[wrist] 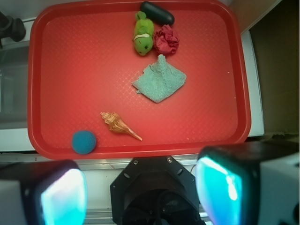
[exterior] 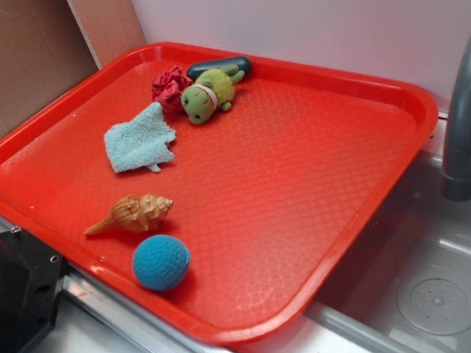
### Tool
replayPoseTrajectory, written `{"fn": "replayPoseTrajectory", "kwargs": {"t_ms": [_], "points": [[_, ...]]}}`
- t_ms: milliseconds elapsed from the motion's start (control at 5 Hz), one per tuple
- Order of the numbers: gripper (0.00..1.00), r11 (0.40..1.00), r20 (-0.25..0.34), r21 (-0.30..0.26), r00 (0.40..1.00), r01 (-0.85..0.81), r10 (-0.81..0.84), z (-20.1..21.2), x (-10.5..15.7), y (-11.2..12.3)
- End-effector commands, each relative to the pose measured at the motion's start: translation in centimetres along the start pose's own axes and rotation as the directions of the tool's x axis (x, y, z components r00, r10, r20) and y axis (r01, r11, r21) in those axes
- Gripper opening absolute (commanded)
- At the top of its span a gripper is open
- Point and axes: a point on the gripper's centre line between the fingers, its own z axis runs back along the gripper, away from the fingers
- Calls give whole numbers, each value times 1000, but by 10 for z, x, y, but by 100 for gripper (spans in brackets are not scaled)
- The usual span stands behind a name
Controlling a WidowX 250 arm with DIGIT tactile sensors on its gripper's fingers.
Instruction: Grab the blue ball.
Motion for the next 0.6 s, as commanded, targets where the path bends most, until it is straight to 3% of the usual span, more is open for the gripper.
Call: {"fn": "replayPoseTrajectory", "kwargs": {"t_ms": [0,200,400], "points": [[100,1000,0,0,1000,0,0,0,0,0],[100,984,-118,-61,980,-168,160,-51,-4,-26],[100,984,-132,-76,980,-160,149,-101,-15,-67]]}}
